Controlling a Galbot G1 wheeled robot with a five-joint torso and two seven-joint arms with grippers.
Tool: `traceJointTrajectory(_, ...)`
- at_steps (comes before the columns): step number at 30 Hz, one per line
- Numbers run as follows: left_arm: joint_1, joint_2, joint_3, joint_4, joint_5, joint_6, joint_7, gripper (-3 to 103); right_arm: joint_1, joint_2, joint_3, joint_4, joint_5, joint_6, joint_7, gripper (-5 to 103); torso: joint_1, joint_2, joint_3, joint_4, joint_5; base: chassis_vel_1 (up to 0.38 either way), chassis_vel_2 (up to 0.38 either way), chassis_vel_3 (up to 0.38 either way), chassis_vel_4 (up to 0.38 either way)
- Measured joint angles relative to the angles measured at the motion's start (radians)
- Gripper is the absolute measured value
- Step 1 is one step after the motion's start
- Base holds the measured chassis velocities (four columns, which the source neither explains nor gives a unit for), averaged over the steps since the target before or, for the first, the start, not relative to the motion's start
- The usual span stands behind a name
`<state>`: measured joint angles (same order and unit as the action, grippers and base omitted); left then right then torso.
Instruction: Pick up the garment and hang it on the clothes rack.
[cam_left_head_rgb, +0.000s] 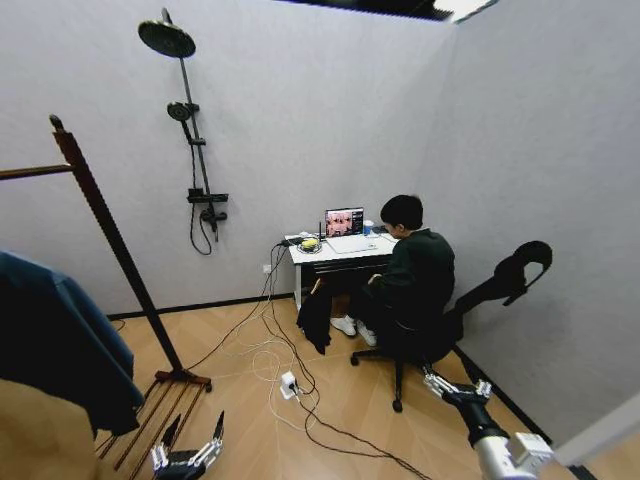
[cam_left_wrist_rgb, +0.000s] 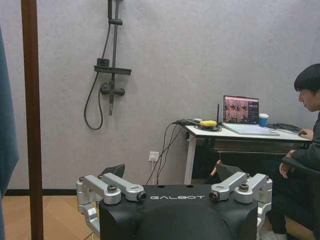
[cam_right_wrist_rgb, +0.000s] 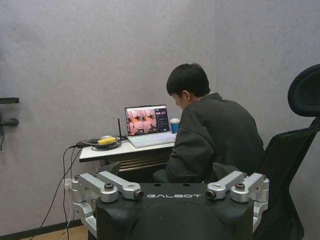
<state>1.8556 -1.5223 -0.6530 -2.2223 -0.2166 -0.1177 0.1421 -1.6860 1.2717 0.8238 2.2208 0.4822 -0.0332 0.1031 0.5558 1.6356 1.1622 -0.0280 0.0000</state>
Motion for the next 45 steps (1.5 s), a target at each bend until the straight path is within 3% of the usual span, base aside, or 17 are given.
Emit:
traceJointTrajectory(27, 0.0, 0.0, 0.0, 0.0, 0.0, 0.0, 0.0, 100, 0.0, 0.0, 0.0, 0.0, 0.0, 0.0, 0.0, 100, -0.003, -0.007, -0.004, 0.0003, 0.0, 0.019, -0.004, 0.0, 0.025)
traceJointTrajectory(45, 0.0, 0.0, 0.0, 0.0, 0.0, 0.0, 0.0, 100, 0.0, 0.0, 0.0, 0.0, 0.0, 0.0, 0.0, 100, -0.004, -0.007, -0.004, 0.0, 0.0003, 0.218, -0.221, -0.217, 0.215)
